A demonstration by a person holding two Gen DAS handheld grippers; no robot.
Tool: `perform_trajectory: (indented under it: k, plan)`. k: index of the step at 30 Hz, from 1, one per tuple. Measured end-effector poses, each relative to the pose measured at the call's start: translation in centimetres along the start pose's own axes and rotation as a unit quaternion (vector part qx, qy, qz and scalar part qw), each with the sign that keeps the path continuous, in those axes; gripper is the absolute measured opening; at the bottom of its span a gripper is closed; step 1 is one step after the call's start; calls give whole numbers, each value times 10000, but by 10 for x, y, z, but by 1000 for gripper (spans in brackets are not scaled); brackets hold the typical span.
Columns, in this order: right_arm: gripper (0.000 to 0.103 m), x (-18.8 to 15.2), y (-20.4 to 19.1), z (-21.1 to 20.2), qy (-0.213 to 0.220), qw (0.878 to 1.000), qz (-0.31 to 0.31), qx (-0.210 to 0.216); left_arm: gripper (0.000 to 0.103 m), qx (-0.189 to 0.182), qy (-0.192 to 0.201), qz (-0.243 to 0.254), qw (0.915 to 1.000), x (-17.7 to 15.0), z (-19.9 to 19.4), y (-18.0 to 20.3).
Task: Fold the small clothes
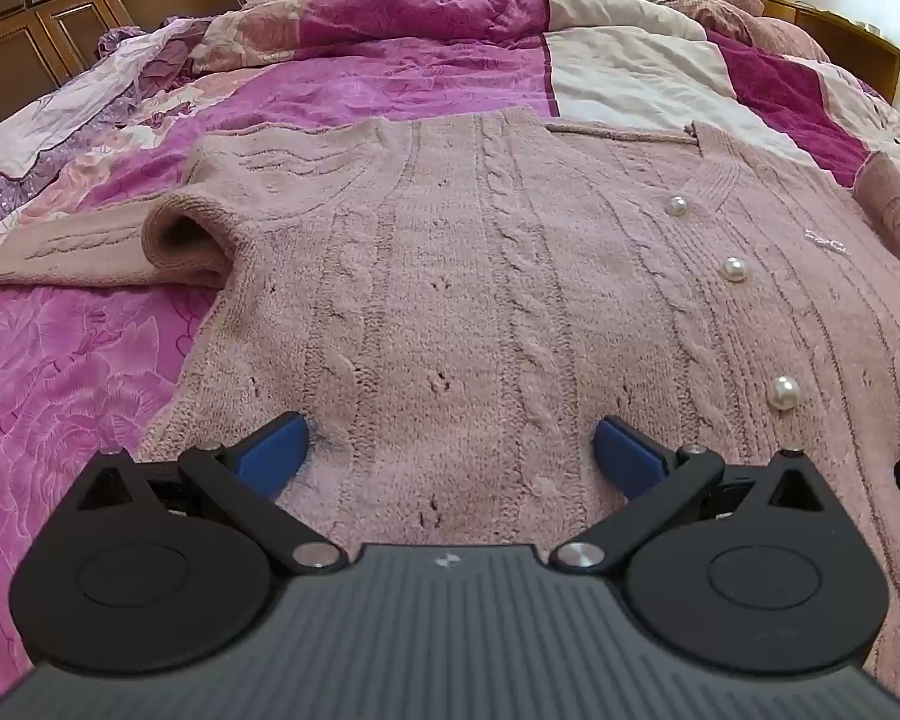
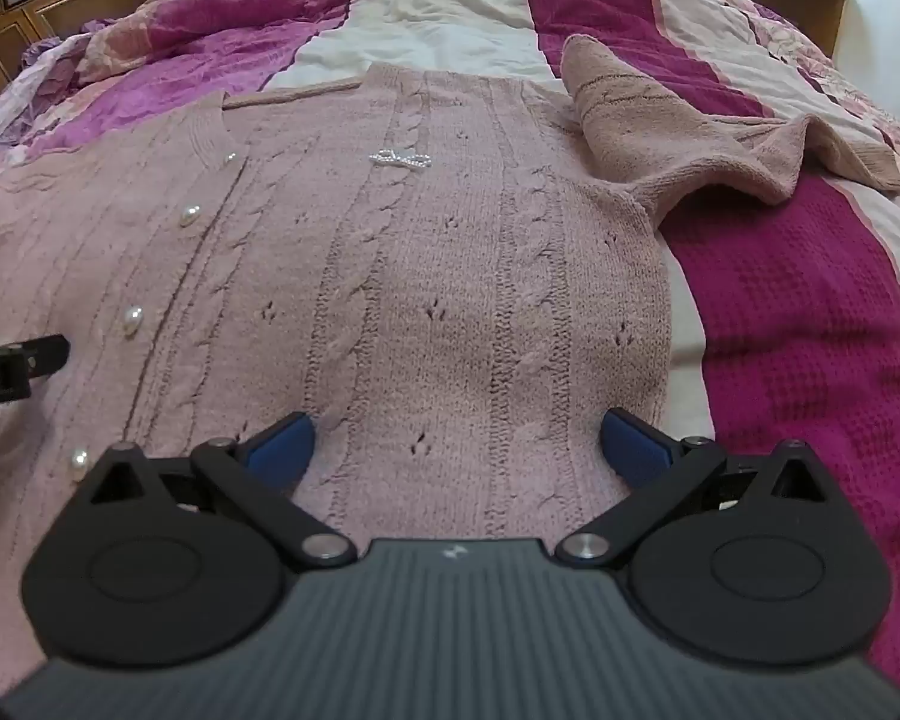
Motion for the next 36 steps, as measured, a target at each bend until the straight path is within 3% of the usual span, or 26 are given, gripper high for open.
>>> perform_trajectory:
  k: [36]
  plan:
    - [103, 1, -2, -1, -30, 9999, -76, -65, 103, 20, 18, 22, 10000, 0, 0, 0]
Point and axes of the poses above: each gripper's, at about its wrist camera, not at the fingertips, and z roughly the way its jaws point, y to its right, x to its top, the point moved 5 cm from there along z, roughly the way its jaws point, and after that the axes turned 1 degree about y, right-handed, at the moved point
